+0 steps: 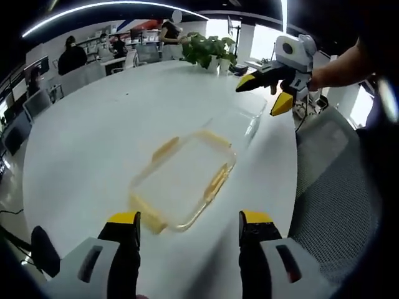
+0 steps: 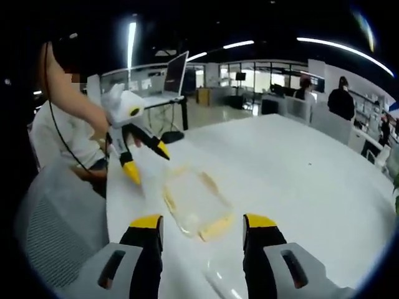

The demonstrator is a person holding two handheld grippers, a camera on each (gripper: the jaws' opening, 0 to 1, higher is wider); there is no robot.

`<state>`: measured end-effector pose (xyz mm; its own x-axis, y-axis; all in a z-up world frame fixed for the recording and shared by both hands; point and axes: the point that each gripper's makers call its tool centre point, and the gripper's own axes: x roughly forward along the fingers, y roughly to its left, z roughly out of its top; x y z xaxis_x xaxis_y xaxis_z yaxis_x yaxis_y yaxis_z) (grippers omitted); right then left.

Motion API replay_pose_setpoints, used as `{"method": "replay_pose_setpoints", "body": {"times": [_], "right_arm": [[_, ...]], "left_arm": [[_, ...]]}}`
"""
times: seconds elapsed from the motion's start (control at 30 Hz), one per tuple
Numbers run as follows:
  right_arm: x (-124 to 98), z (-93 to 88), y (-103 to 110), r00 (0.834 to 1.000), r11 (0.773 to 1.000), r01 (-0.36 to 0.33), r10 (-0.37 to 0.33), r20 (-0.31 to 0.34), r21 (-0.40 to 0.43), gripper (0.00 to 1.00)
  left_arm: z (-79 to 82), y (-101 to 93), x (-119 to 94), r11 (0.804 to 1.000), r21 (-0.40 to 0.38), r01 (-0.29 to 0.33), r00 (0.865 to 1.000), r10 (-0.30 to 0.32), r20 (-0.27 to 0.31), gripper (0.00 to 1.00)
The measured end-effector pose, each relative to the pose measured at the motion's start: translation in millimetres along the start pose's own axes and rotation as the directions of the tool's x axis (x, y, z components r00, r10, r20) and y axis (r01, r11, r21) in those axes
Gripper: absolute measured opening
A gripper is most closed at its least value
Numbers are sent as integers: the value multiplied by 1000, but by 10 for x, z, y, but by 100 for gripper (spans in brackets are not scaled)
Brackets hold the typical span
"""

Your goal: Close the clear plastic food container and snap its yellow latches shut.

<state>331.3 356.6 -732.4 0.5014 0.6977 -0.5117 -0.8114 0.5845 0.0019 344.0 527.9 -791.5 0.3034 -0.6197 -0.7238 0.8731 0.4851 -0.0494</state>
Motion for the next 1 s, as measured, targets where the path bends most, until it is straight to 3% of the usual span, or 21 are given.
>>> {"method": "replay_pose_setpoints", "body": {"times": [1.0], "right_arm": [[229, -199, -13, 986, 992, -109, 101, -129, -58, 49]], "left_arm": [[-59, 287, 127, 993, 104, 60, 994, -51, -93, 63]]}}
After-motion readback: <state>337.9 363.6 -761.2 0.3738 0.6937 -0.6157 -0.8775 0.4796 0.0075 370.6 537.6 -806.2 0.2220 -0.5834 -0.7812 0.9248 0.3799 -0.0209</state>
